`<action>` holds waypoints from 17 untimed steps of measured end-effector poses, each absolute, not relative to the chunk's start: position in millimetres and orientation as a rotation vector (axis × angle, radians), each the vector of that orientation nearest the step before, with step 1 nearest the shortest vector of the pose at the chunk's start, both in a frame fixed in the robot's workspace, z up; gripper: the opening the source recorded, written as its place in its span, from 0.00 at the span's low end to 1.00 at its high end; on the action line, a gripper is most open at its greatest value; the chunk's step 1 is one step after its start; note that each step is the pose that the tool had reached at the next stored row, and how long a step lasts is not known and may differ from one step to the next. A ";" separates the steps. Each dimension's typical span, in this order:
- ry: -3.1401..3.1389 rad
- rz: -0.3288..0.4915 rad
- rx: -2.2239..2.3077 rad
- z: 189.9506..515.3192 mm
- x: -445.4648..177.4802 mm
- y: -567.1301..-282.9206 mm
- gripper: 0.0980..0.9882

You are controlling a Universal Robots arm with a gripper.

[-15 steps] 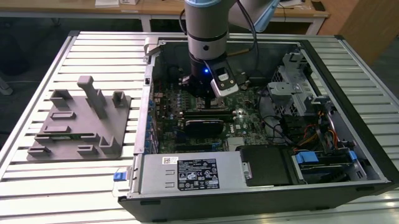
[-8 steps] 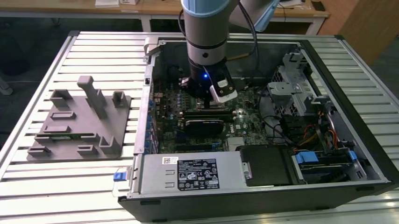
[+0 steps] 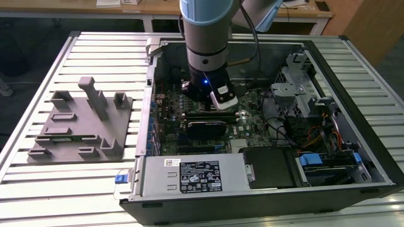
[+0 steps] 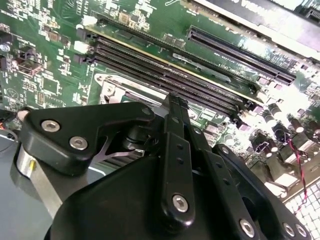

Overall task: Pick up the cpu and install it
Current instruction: 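Install the second cpu locking lever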

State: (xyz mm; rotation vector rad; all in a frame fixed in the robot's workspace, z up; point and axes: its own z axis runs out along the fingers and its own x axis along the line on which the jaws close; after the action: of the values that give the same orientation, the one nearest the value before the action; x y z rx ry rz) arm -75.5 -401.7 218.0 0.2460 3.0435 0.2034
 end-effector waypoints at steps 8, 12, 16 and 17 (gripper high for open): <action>3.042 0.254 0.248 212.4 -80.7 -408.4 0.01; 3.041 0.290 0.250 210.3 -83.3 -410.8 0.01; 3.039 0.320 0.251 207.7 -86.5 -412.8 0.01; 3.039 0.323 0.251 206.7 -87.0 -413.5 0.01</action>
State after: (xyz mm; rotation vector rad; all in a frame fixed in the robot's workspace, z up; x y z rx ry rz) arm -87.0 -413.5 206.7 0.2509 3.0392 0.3229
